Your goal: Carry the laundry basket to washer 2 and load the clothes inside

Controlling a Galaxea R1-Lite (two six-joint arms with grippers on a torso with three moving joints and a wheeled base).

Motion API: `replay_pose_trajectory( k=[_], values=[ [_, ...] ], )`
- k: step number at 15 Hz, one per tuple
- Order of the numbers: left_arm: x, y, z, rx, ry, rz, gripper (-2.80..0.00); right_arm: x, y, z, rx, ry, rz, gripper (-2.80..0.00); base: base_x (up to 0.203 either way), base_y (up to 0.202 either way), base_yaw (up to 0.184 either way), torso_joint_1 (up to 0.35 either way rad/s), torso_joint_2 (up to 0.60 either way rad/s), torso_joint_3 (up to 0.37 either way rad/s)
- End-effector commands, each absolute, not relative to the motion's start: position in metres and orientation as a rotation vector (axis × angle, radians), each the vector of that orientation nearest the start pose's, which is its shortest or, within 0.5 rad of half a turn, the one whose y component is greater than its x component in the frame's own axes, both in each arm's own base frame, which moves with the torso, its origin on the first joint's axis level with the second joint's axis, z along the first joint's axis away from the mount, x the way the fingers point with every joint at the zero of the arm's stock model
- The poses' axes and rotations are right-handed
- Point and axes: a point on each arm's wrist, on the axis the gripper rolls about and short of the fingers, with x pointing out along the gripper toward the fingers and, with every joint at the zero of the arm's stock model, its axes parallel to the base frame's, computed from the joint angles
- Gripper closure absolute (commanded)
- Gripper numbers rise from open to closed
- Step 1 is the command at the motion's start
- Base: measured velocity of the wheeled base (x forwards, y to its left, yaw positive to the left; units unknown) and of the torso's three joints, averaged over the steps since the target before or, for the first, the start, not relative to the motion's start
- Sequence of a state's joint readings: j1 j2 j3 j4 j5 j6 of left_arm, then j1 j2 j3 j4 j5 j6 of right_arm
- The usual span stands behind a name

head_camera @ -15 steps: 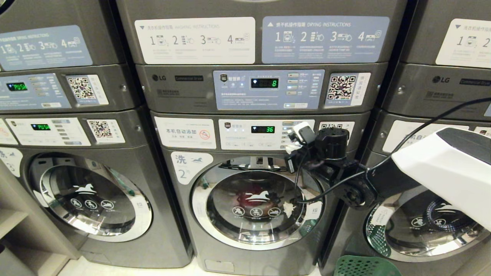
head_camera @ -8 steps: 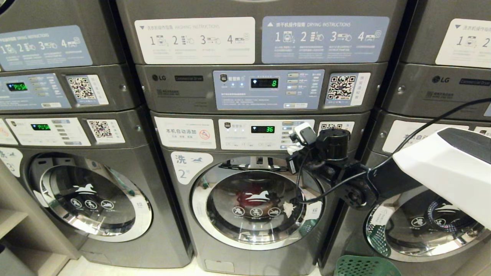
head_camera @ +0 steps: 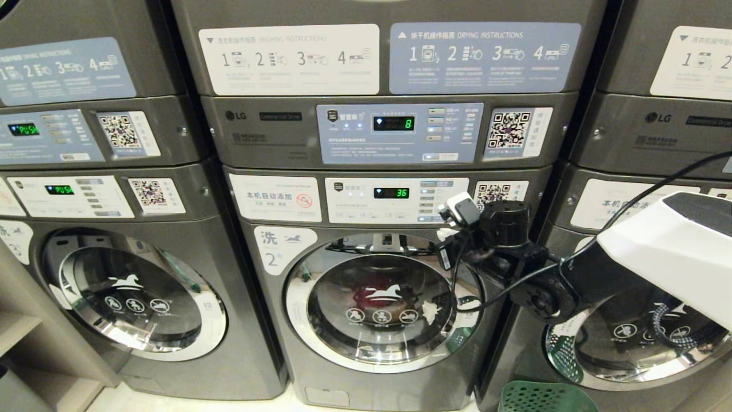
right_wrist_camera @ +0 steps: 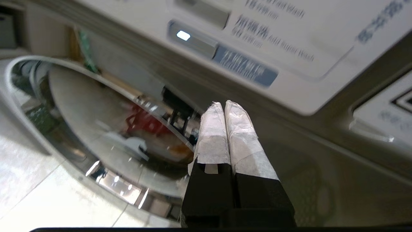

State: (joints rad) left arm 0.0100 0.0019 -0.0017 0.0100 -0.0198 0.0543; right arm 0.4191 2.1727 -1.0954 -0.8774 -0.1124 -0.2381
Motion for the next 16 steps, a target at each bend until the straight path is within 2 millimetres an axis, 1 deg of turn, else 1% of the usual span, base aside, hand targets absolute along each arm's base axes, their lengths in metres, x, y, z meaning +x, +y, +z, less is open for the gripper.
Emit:
replay_pose_trajectory(
  k=[1, 3, 4, 6, 8, 9, 10, 11, 12, 14, 15, 16],
  values=[
    [-0.023, -0.001, 0.075, 0.055, 0.01, -0.009, 0.0, 0.364, 0.161, 0.12, -0.291, 0.159, 0.338, 0.0, 0.0, 0.0, 0.0, 0.0, 0.0, 0.0],
    [-0.023, -0.001, 0.075, 0.055, 0.01, -0.009, 0.0, 0.332, 0.148, 0.125, -0.299, 0.195, 0.36, 0.0, 0.0, 0.0, 0.0, 0.0, 0.0, 0.0],
    [-0.023, -0.001, 0.075, 0.055, 0.01, -0.009, 0.0, 0.312, 0.14, 0.131, -0.301, 0.206, 0.37, 0.0, 0.0, 0.0, 0.0, 0.0, 0.0, 0.0],
    [-0.023, -0.001, 0.075, 0.055, 0.009, -0.01, 0.0, 0.27, 0.121, 0.153, -0.298, 0.201, 0.383, 0.0, 0.0, 0.0, 0.0, 0.0, 0.0, 0.0],
    [-0.023, -0.001, 0.075, 0.055, 0.009, -0.009, 0.0, 0.221, 0.092, 0.18, -0.283, 0.163, 0.362, 0.0, 0.0, 0.0, 0.0, 0.0, 0.0, 0.0],
    [-0.023, -0.001, 0.075, 0.054, 0.009, -0.009, 0.0, 0.197, 0.073, 0.19, -0.272, 0.137, 0.327, 0.0, 0.0, 0.0, 0.0, 0.0, 0.0, 0.0],
    [-0.023, -0.001, 0.075, 0.054, 0.01, -0.009, 0.0, 0.171, 0.052, 0.196, -0.258, 0.115, 0.277, 0.0, 0.0, 0.0, 0.0, 0.0, 0.0, 0.0],
    [-0.023, -0.001, 0.075, 0.054, 0.01, -0.009, 0.0, 0.144, 0.032, 0.196, -0.239, 0.098, 0.224, 0.0, 0.0, 0.0, 0.0, 0.0, 0.0, 0.0],
    [-0.023, -0.001, 0.075, 0.055, 0.01, -0.009, 0.0, 0.116, 0.018, 0.192, -0.221, 0.076, 0.187, 0.0, 0.0, 0.0, 0.0, 0.0, 0.0, 0.0],
    [-0.023, -0.001, 0.075, 0.054, 0.01, -0.009, 0.0, 0.059, 0.006, 0.167, -0.2, 0.034, 0.153, 0.0, 0.0, 0.0, 0.0, 0.0, 0.0, 0.0],
    [-0.023, -0.001, 0.075, 0.055, 0.01, -0.009, 0.0, 0.036, 0.004, 0.153, -0.193, 0.028, 0.142, 0.0, 0.0, 0.0, 0.0, 0.0, 0.0, 0.0],
    [-0.023, -0.001, 0.075, 0.054, 0.009, -0.009, 0.0, 0.018, 0.003, 0.138, -0.185, 0.036, 0.126, 0.0, 0.0, 0.0, 0.0, 0.0, 0.0, 0.0]
  ],
)
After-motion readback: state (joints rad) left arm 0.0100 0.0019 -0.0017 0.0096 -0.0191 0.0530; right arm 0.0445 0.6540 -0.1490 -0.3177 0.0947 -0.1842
